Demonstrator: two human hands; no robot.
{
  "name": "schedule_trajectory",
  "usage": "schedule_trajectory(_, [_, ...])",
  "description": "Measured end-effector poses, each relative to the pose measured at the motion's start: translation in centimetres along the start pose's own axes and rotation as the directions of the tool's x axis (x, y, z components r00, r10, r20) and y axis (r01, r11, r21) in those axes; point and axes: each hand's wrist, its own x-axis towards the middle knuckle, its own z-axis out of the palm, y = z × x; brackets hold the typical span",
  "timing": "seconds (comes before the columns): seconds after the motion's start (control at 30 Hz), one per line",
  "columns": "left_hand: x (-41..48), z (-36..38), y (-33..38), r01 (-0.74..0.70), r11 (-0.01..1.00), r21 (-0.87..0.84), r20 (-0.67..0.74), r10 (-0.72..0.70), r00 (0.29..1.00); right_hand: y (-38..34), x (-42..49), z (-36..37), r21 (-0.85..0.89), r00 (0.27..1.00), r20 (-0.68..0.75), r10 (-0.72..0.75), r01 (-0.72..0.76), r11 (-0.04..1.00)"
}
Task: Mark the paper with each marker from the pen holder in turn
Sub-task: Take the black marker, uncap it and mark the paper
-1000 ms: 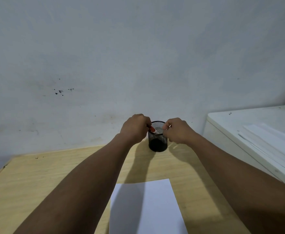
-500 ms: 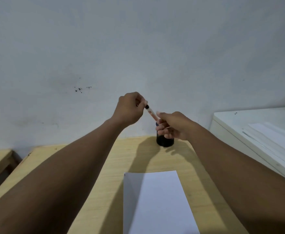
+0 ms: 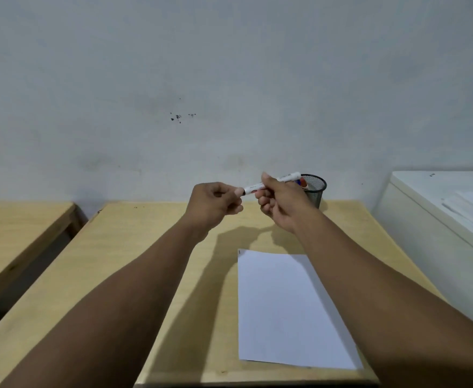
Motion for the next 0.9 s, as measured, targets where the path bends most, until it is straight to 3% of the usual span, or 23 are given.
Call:
schedule_trajectory(0.13, [-1.4,-3.0,-3.5,0.097,0.995,-0.031,-0.092,-0.100,0.991,-0.5,0.0,-4.0,-0.032,0.990,-0.133,-0.050,0.047,0.998])
schedule_trajectory(0.2, [-1.6,-5.5,-5.3,0.083,0.962,0.261,-0.095,-0.059,0.994,-0.8,-0.2,-6.2,-0.206,0.973,-0.199,-0.113,0.071,0.976])
schedule_trajectory(0.27, [-1.8,-6.1,-6.5,0.036,0.792,0.609,-0.021,-0.030,0.999,0.1,-1.0,-6.3,-0.301,0.984,-0.139,-0.108,0.062,0.952])
schedule_trajectory(0.33, [-2.3,-4.8,-7.5,-0.047,0.675,0.737,0.100,-0.040,0.994,2.1,-1.8,-4.9,-0.263,0.998,-0.041,-0.054,0.041,0.964])
schedule_trajectory(0.47, [-2.9,-2.9,-9.1,-0.125,0.615,0.778,0.194,-0.047,0.980,6.4,-2.5,-3.4,-0.284,0.998,0.014,-0.066,0.068,0.956])
schedule_trajectory(0.67, [-3.6,-2.6,-9.3,-0.088,0.699,0.709,0.178,-0.056,0.982,9.7,-2.6,-3.5,-0.331,0.989,-0.110,-0.099,0.057,0.942])
schedule_trajectory(0.77, [-3.5,-2.5,-9.6,-0.049,0.722,0.690,0.152,-0.078,0.985,10.0,-2.5,-3.5,-0.326,0.988,-0.098,-0.120,0.081,0.942])
schedule_trajectory(0.9, [-3.3,-2.4,-10.1,-0.122,0.608,0.784,0.208,-0.073,0.975,10.7,-2.1,-3.7,-0.400,0.983,-0.084,-0.161,0.115,0.909])
